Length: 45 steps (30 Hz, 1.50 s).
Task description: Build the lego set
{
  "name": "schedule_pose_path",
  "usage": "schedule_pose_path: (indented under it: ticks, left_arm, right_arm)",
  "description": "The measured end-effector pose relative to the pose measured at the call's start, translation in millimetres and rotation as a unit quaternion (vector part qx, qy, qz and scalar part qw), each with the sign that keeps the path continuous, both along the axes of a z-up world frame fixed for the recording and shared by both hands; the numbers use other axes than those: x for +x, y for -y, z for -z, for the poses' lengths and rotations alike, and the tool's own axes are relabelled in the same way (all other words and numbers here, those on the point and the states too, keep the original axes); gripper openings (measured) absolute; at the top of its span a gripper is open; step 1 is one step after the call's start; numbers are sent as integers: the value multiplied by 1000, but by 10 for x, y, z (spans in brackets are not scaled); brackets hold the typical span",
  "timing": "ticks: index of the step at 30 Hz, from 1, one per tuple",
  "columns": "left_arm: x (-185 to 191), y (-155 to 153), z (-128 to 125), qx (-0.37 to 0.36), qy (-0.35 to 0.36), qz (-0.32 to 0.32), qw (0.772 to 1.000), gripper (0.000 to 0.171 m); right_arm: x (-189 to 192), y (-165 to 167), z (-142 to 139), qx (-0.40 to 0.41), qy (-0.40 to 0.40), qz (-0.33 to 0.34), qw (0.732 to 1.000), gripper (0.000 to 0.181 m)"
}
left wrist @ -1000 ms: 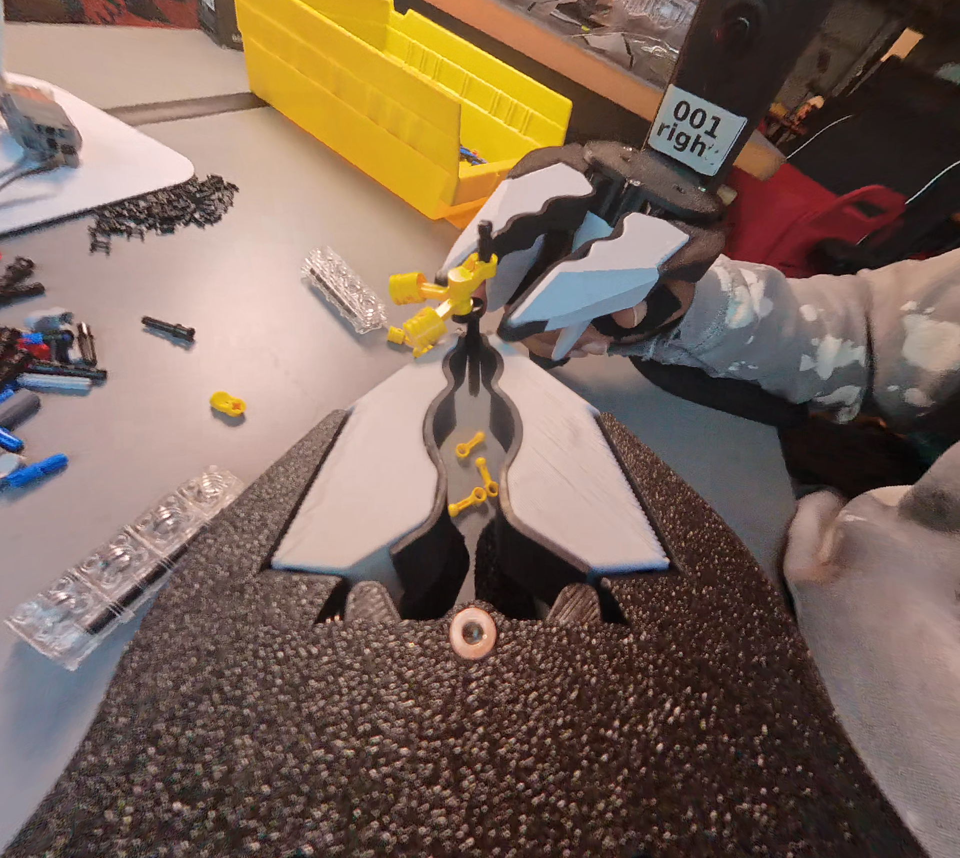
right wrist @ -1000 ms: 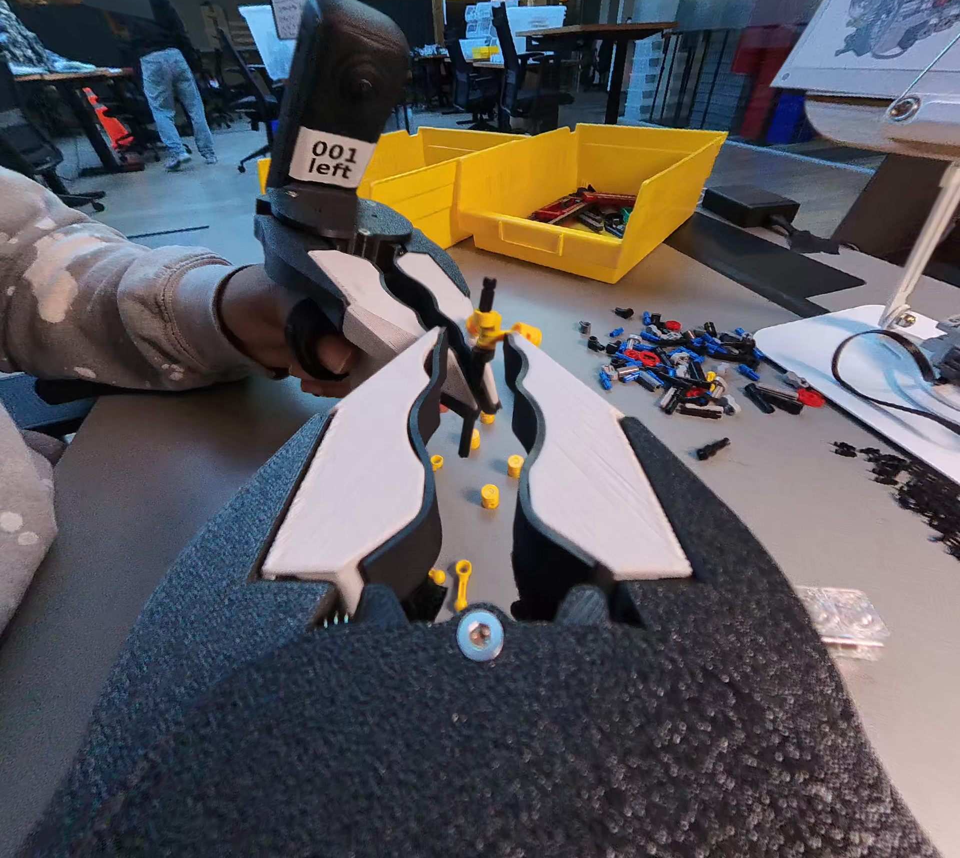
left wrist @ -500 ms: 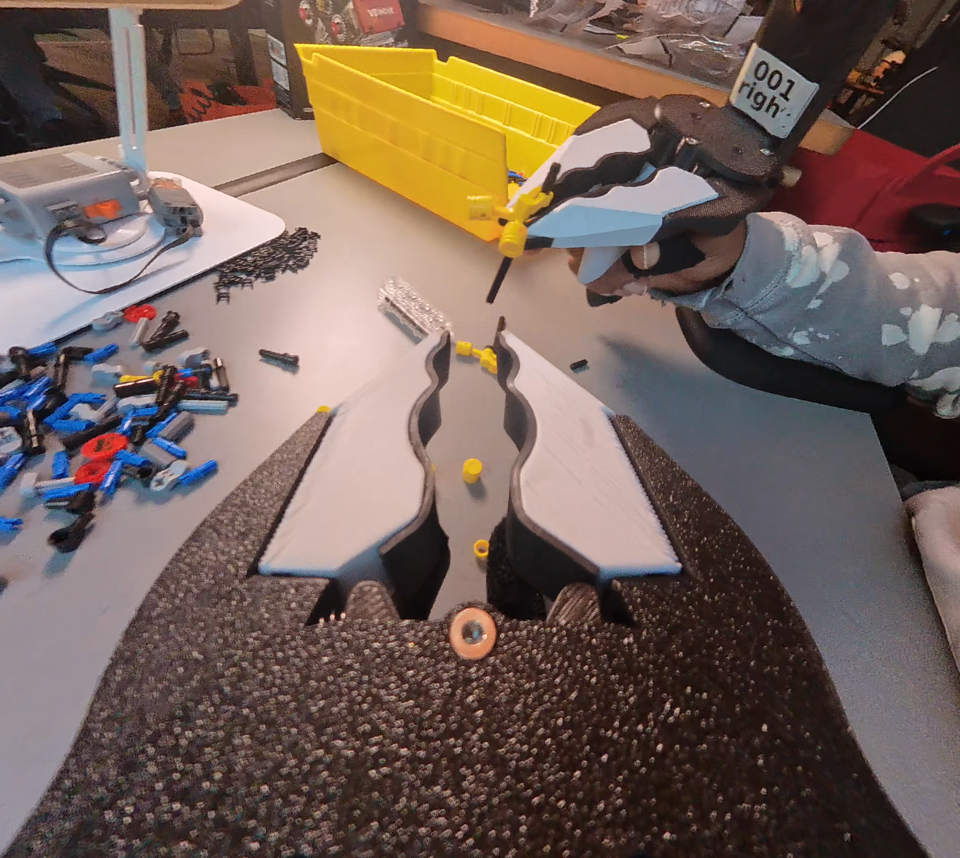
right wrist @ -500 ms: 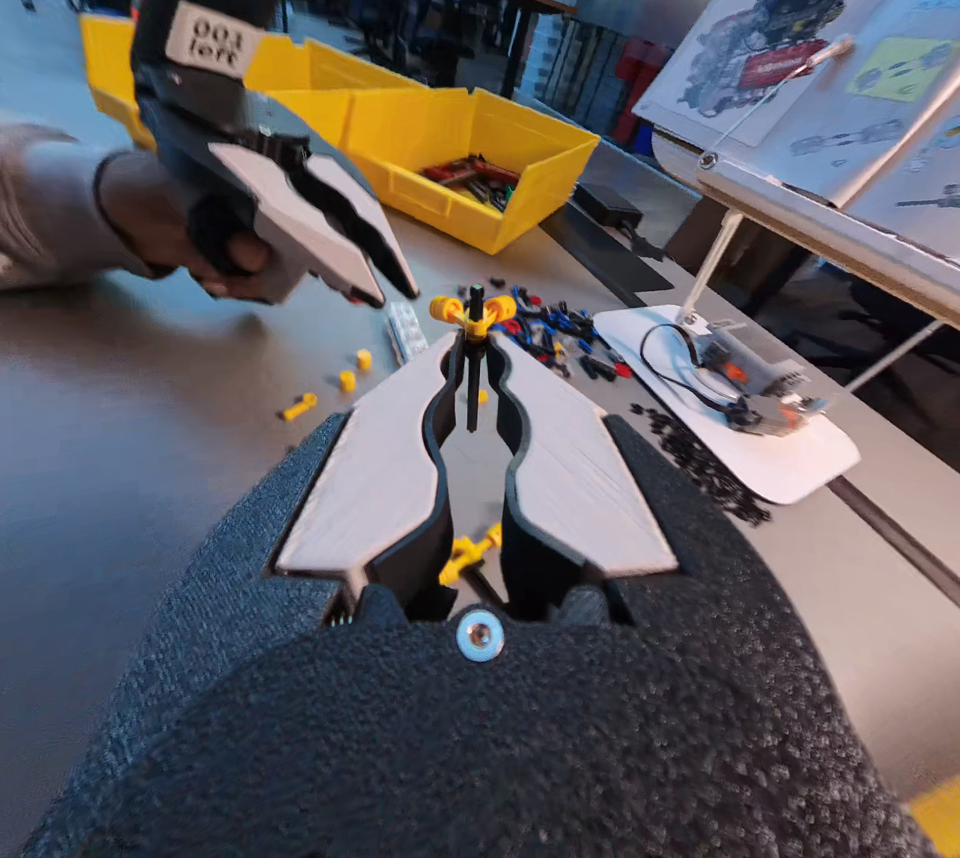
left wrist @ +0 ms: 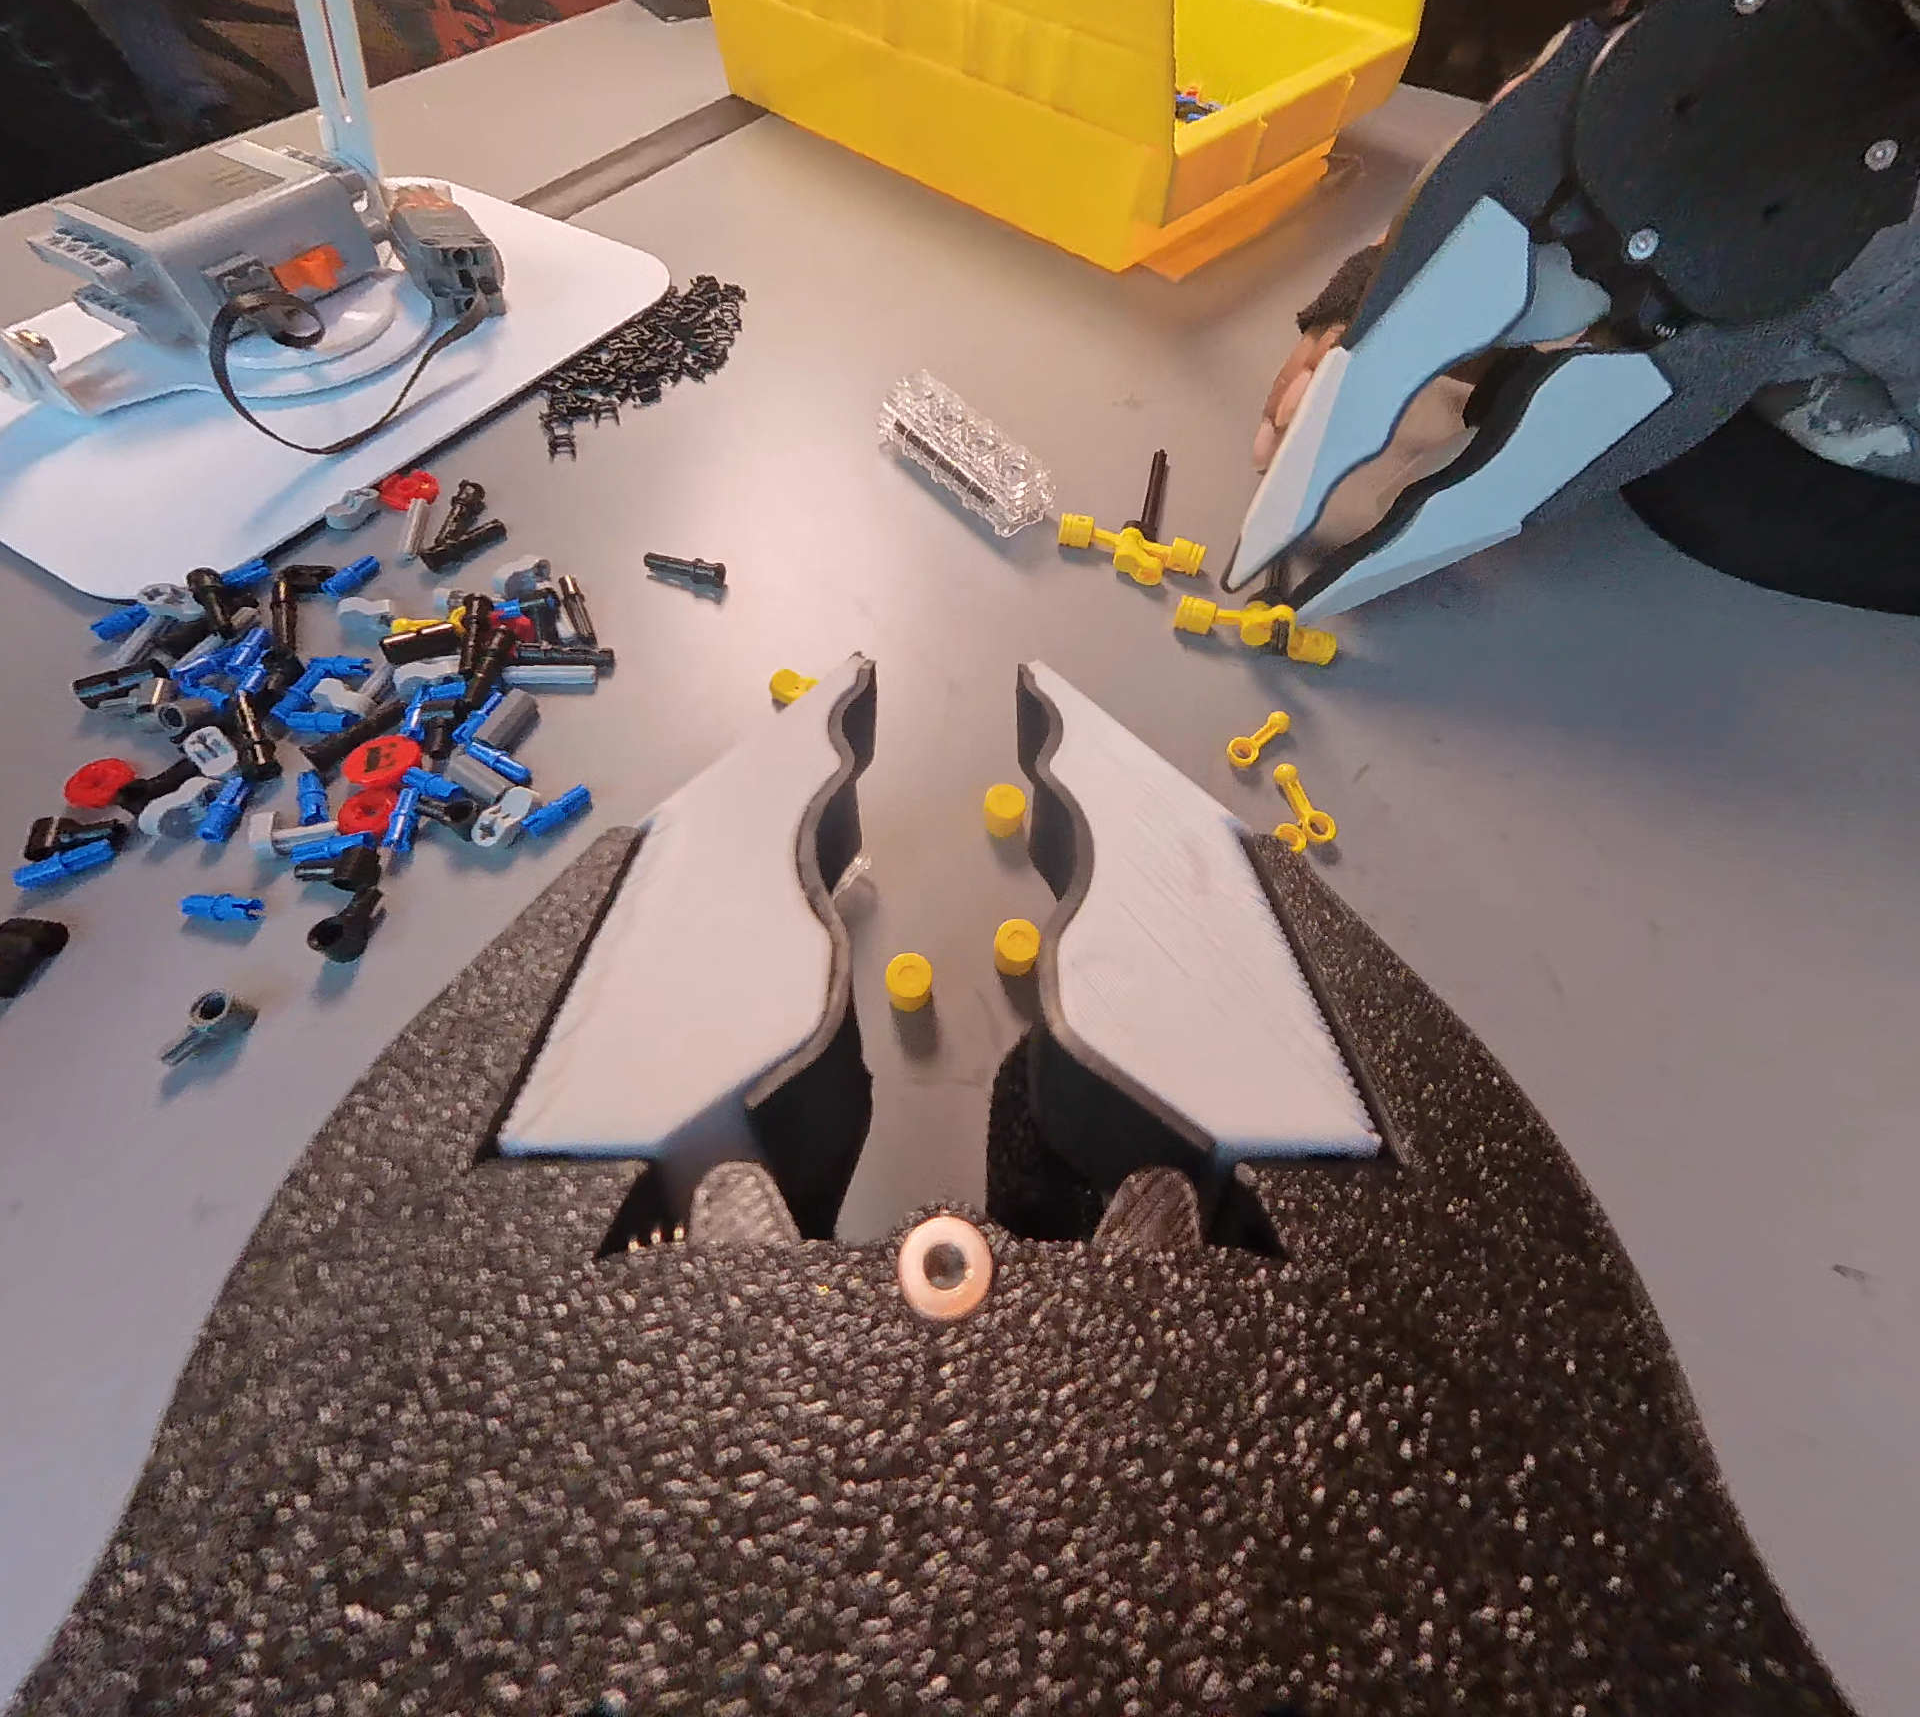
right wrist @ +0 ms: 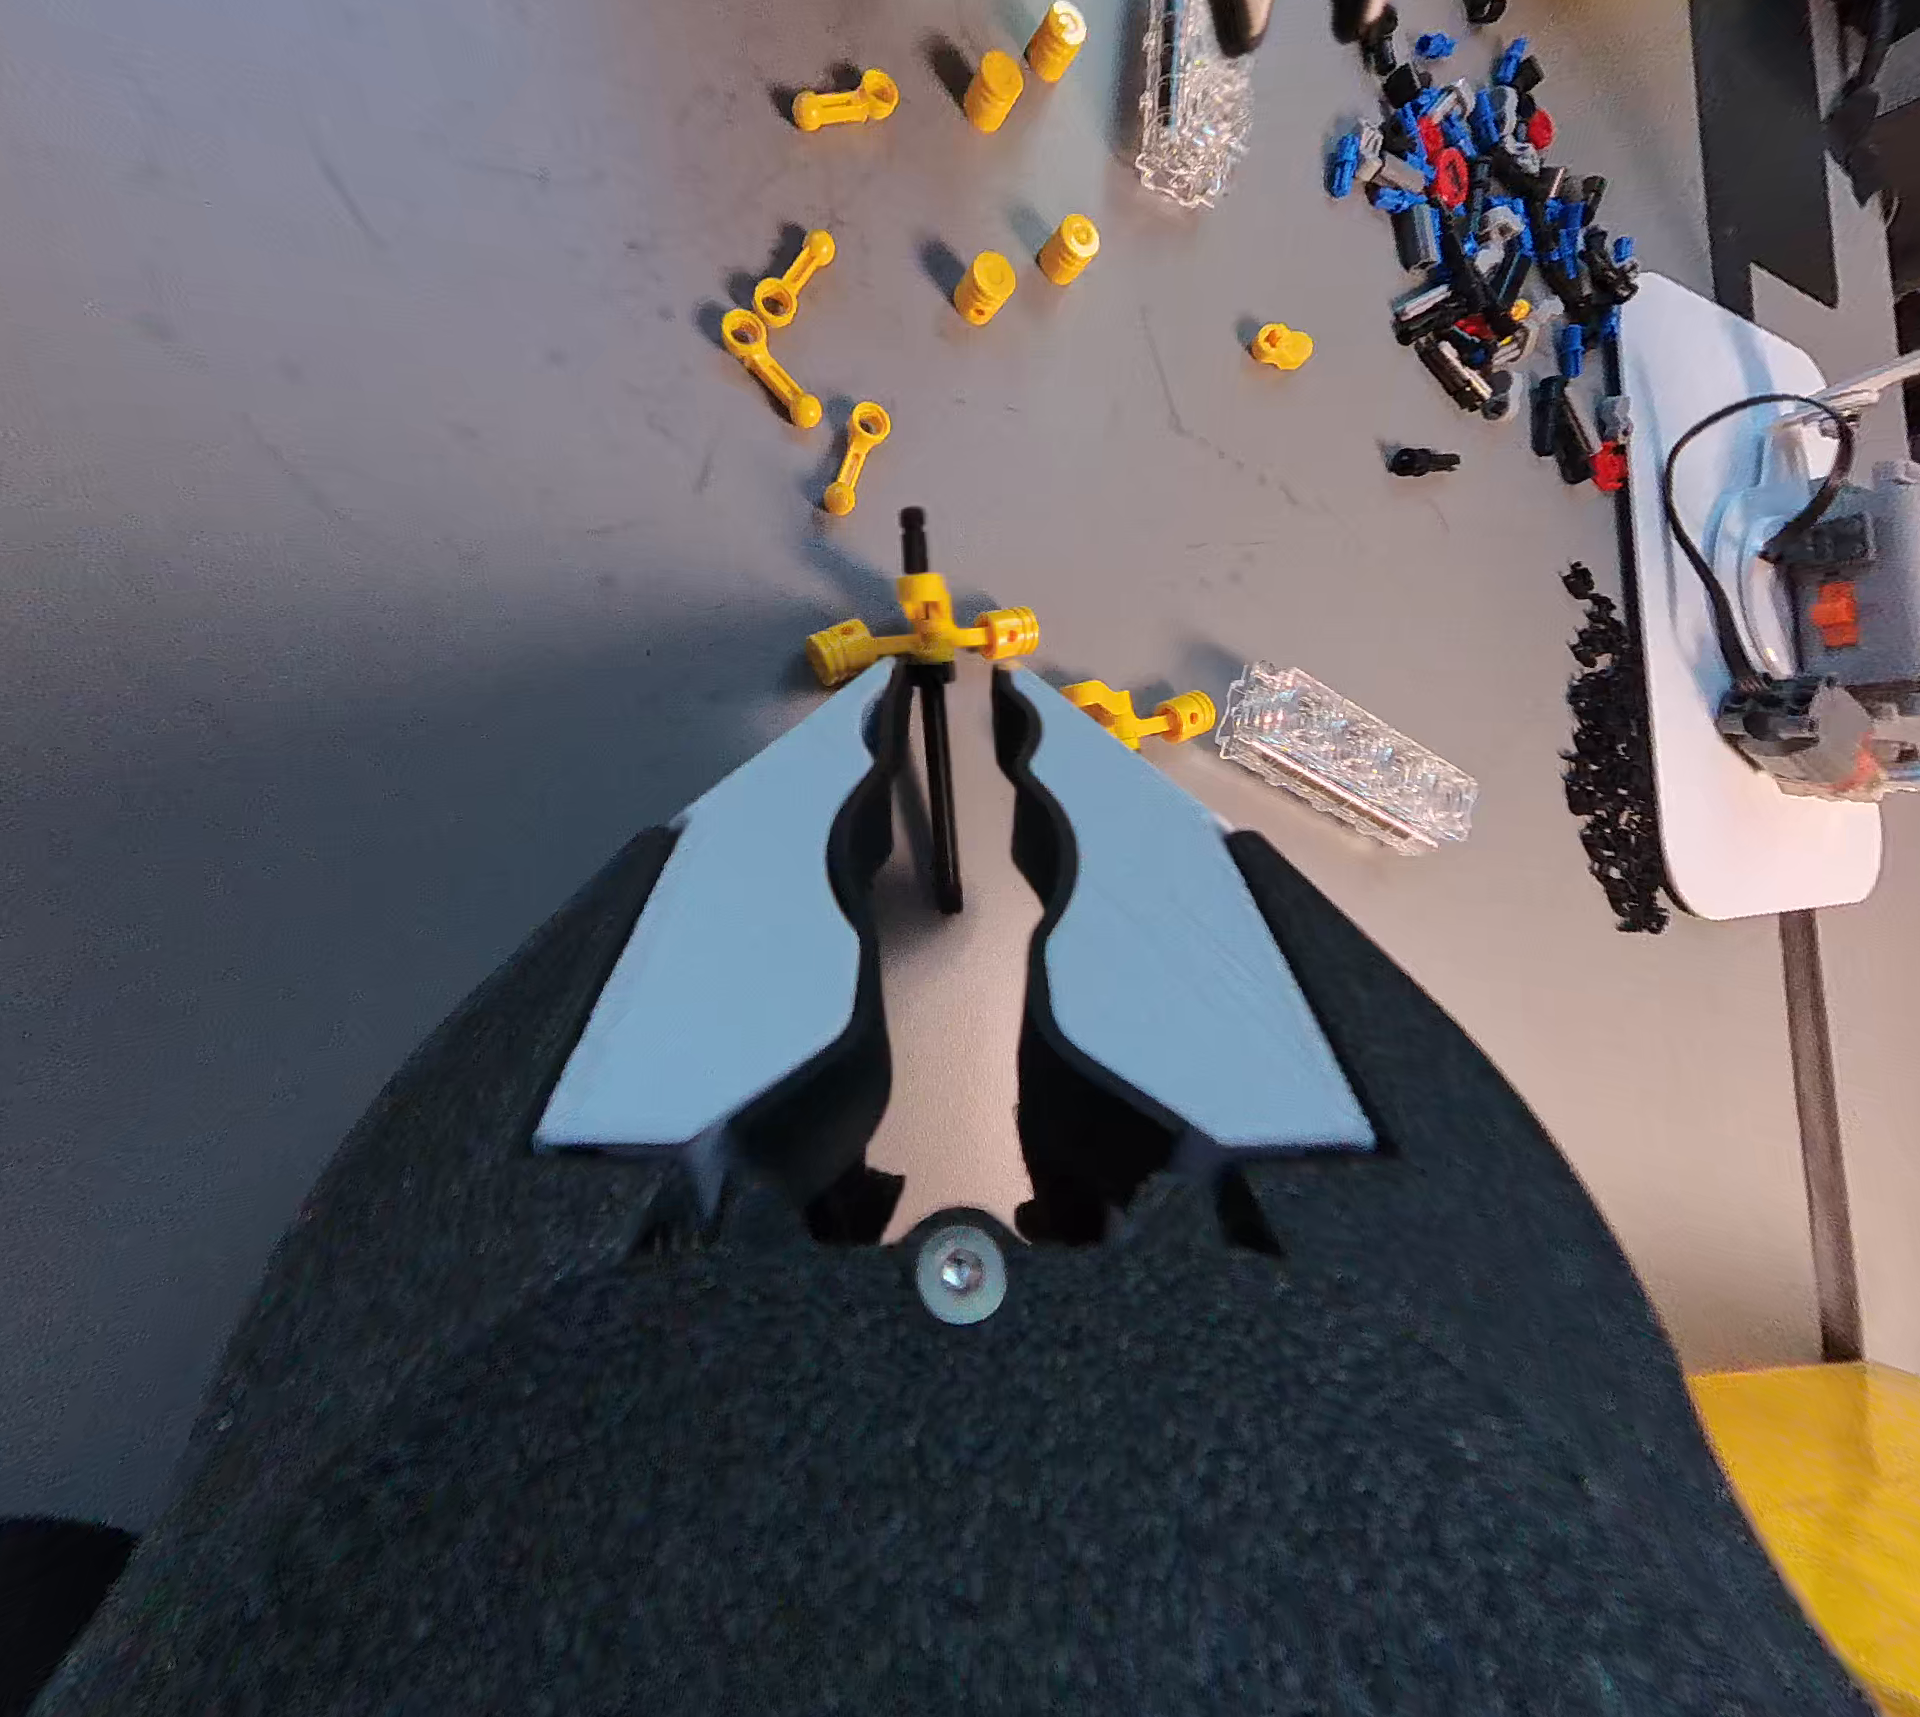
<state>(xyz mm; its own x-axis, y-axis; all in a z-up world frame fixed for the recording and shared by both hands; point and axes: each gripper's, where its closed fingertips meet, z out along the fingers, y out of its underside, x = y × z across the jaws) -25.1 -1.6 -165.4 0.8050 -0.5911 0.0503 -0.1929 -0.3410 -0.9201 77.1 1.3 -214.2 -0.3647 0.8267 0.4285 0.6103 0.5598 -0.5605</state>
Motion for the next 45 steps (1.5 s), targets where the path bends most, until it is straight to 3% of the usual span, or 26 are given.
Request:
schedule_pose_path:
  ticks: [2, 6, 9, 13, 19, 26, 36, 41, 45]
  left_arm:
    - [20, 13, 20, -1, -8, 5, 1000, 27]
    - [23, 25, 26, -4, -8, 6, 1000, 27]
    - [16, 20, 18, -6, -3, 5, 1000, 27]
    - [23, 21, 35, -13, -2, 9, 1000, 28]
    - [48, 24, 92, -16, -21, 11, 1000, 28]
    - [13, 23, 56, -12, -14, 0, 1000, 28]
    - [344, 161, -174, -32, 110, 56, 992, 30]
    - [534, 279, -479, -74, 295, 107, 947, 33]
    - [463, 238, -532, -91, 359, 99, 923, 35]
  right_arm:
    - [-3, 22, -97, -54, -26, 4, 998, 30]
    - [88, -109, -367, -164, -92, 27, 982, 32]
    - [152, -443, -249, -120, -83, 88, 985, 28]
    - [154, -518, 17, -99, -32, 101, 989, 25]
    - [108, -461, 41, -137, -1, 88, 987, 4]
    - [60, -528, -93, -124, -61, 96, 986, 2]
    - [-154, -367, -765, -118, -260, 84, 955, 3]
    - [-386, -64, -849, -68, -298, 53, 951, 3]
    - [-495, 161, -850, -24, -297, 17, 954, 0]
